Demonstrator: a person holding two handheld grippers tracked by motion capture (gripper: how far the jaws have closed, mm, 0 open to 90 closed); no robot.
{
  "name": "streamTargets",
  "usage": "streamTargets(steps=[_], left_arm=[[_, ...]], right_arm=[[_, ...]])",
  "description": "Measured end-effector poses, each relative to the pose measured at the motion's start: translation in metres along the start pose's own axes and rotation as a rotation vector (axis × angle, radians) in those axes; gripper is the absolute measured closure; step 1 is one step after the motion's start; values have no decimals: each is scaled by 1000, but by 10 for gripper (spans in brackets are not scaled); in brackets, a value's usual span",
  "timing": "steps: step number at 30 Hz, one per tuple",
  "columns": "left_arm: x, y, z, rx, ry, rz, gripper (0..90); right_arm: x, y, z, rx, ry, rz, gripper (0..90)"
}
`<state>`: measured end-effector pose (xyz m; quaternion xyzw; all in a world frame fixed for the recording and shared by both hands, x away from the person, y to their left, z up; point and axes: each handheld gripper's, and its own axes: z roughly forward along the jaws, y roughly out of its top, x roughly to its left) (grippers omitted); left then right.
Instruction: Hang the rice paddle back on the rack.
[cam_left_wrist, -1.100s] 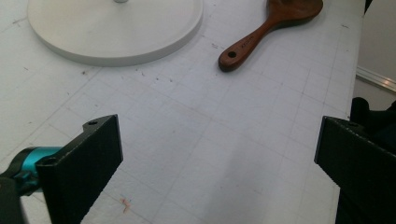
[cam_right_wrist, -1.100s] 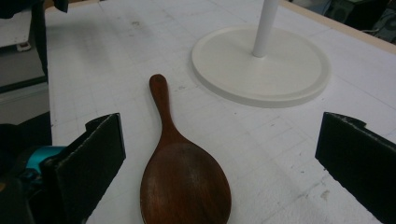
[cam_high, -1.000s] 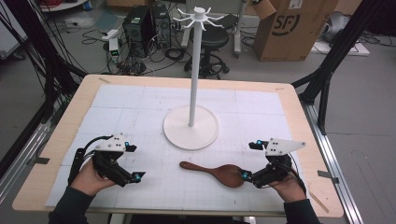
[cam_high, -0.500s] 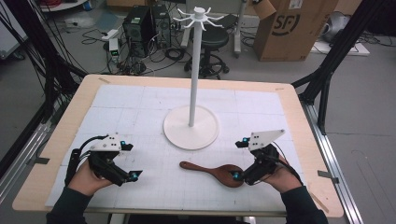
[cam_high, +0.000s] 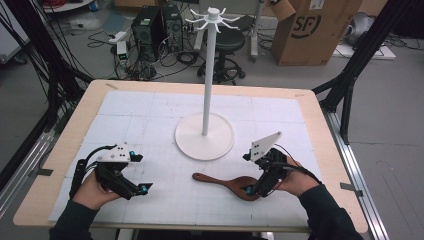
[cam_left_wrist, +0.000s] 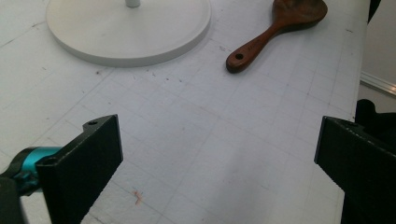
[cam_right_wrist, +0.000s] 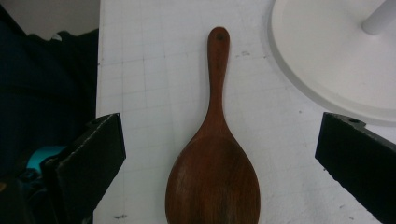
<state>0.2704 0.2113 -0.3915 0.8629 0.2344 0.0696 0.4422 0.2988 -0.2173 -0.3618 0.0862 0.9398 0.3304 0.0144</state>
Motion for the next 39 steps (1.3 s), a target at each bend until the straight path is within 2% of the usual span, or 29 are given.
streamTargets(steps=[6, 11, 18, 22, 24, 29, 32, 33, 37, 39], left_arm=[[-1, 0, 1, 7, -14, 7, 16], [-1, 0, 3, 16, -12, 10, 17], [-2, 0, 3, 14, -18, 8, 16], [-1, 0, 3, 18, -17, 13, 16], [-2, 0, 3, 19, -18, 13, 16], [-1, 0, 3, 16, -14, 8, 16], [-1, 0, 3, 19, -14, 11, 16], [-1, 0, 3, 20, -15, 10, 16], [-1, -1, 3, 19, -14, 5, 16], [0, -2, 2, 19, -9, 2, 16]], right_arm=[[-5, 7, 7, 85, 29, -7, 6], [-8, 15, 15, 134, 30, -14, 6], [-8, 28, 30, 219, 0, -19, 7], [-7, 34, 40, 243, -6, -18, 7], [-6, 37, 47, 277, -22, -22, 20], [-5, 41, 57, 312, -49, -27, 22], [-4, 44, 63, 338, -56, -16, 25], [-3, 46, 67, 359, -63, 1, 44], [-3, 48, 72, 372, -60, 1, 46], [-2, 50, 75, 381, -50, 16, 46]])
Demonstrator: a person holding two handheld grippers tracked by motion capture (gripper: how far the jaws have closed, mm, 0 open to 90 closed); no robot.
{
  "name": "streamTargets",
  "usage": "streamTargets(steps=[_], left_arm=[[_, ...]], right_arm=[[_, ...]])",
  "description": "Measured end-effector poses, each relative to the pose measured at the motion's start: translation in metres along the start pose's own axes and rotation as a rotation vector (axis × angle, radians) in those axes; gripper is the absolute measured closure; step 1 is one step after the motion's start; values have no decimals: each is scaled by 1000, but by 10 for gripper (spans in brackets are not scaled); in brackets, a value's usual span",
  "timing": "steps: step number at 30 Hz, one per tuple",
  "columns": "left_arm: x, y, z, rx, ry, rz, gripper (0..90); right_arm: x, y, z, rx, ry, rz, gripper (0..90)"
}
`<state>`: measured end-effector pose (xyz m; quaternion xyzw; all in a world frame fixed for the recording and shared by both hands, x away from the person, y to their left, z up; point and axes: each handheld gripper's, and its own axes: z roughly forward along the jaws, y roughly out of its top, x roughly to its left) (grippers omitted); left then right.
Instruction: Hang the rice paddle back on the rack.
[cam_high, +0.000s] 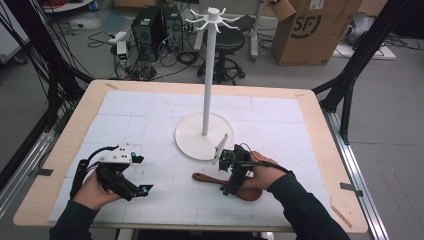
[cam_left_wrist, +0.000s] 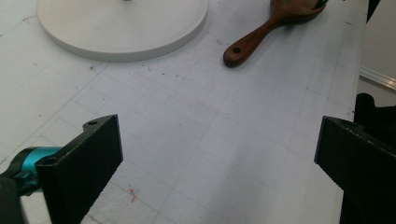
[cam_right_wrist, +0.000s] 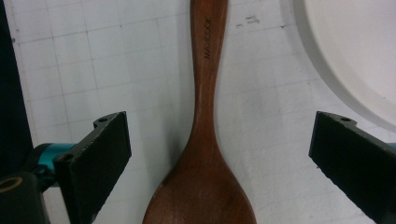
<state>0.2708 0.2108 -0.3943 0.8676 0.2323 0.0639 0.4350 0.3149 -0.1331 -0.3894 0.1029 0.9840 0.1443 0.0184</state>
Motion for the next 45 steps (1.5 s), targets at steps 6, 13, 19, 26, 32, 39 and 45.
streamTargets(steps=[6, 13, 19, 26, 32, 39, 45], left_arm=[[0, 0, 0, -3, -7, 4, 16], [-1, 1, 0, -2, -3, 7, 16], [-3, 2, 0, -1, -11, 17, 17], [-3, 2, 0, 2, -11, 17, 17], [-3, 2, 1, 5, -13, 17, 16], [-3, 3, 2, 15, -14, 23, 17], [-3, 2, 3, 17, -16, 21, 16]], right_arm=[[-1, 6, 7, 35, -18, 6, 47], [2, 13, 14, 82, -12, 19, 145], [4, 17, 21, 116, -25, 24, 157], [2, 20, 25, 145, -27, 62, 375], [3, 22, 29, 172, 9, 56, 526], [1, 26, 30, 190, 25, 60, 690], [4, 31, 32, 230, 11, 53, 704]])
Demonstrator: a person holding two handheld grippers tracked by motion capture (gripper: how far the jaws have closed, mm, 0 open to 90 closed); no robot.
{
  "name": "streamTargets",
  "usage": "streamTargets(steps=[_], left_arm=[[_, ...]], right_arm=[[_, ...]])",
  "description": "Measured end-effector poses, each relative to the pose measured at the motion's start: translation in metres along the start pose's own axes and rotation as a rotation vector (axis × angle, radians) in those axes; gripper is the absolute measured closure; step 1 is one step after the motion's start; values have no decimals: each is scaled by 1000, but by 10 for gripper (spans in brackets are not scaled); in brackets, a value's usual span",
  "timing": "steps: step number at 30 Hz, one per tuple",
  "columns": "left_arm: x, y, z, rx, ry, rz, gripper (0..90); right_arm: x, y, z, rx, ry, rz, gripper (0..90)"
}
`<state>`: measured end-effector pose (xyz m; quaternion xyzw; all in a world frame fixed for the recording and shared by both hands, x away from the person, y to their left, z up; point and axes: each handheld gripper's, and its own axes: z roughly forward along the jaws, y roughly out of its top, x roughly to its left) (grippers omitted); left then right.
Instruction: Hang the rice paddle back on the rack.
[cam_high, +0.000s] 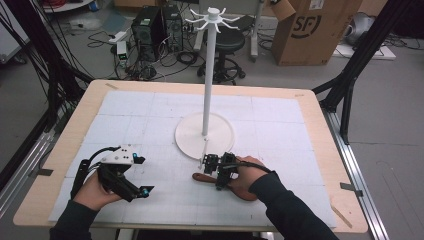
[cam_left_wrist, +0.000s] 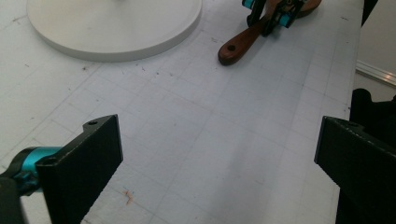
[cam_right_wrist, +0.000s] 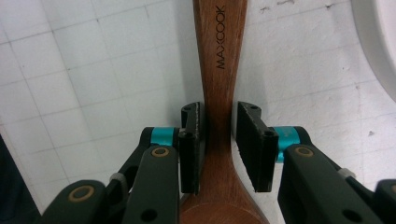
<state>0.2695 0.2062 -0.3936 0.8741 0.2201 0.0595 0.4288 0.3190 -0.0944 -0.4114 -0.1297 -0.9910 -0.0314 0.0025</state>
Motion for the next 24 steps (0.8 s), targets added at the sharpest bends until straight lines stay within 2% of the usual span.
streamTargets(steps=[2, 7, 10, 14, 15, 18, 23, 24], left_arm=[[0, 0, 0, 1, 1, -1, 16], [0, 0, 1, 2, -3, 2, 16], [0, 0, 1, 6, -5, 6, 16], [-1, 0, 2, 5, -5, 4, 16], [-1, 1, 2, 7, -6, 7, 16], [-2, 1, 2, 3, -6, 3, 16], [-2, 1, 2, 5, -8, 5, 16], [-2, 1, 2, 5, -7, 4, 16]], right_arm=[[1, 1, 1, 4, -2, 7, 703], [3, 4, 1, 26, -23, -62, 704], [4, 4, 1, 25, -23, -55, 709], [3, 4, 1, 35, -21, -80, 770], [4, 4, 1, 33, -17, -62, 781], [5, 5, 1, 33, -17, -47, 789], [5, 3, 0, 22, -19, -55, 791], [4, 2, 0, 18, -12, -41, 791]])
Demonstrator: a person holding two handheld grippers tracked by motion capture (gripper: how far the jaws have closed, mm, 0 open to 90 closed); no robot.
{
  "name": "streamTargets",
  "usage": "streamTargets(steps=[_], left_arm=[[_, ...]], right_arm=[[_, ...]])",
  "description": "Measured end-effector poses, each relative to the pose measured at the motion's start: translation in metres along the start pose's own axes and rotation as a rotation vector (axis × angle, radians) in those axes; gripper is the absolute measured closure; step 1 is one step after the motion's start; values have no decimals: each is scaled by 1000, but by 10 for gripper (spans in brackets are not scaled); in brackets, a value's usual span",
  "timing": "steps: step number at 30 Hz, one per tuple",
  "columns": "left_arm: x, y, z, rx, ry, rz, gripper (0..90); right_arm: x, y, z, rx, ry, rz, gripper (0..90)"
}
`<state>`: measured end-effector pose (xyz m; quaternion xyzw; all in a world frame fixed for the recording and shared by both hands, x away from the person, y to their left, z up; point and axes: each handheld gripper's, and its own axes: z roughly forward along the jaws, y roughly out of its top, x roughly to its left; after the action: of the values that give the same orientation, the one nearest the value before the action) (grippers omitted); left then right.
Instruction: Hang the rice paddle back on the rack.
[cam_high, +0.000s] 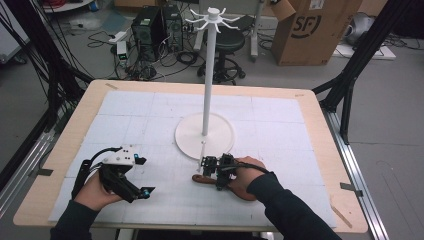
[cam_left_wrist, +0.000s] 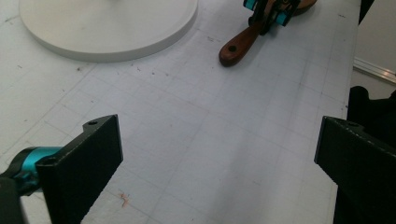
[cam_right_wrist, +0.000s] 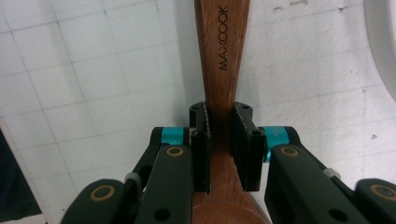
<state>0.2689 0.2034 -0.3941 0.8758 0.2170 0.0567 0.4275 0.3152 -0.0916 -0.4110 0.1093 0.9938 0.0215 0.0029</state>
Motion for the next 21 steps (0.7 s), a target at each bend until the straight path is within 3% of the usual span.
streamTargets(steps=[5, 9, 14, 18, 21], left_arm=[[0, 0, 0, -2, 1, -4, 16], [0, 0, 0, 2, 0, 1, 16], [0, 1, 0, -3, 0, -2, 17], [-1, 1, 0, -2, 0, 3, 16], [-1, 1, 0, -5, 2, -2, 17]], right_arm=[[-7, -12, -3, -78, 36, 42, 792], [-11, -25, -11, -157, 39, 61, 792], [-15, -40, -18, -210, 41, 86, 791], [-17, -58, -27, -314, 48, 121, 791], [-17, -64, -28, -346, 49, 138, 791]])
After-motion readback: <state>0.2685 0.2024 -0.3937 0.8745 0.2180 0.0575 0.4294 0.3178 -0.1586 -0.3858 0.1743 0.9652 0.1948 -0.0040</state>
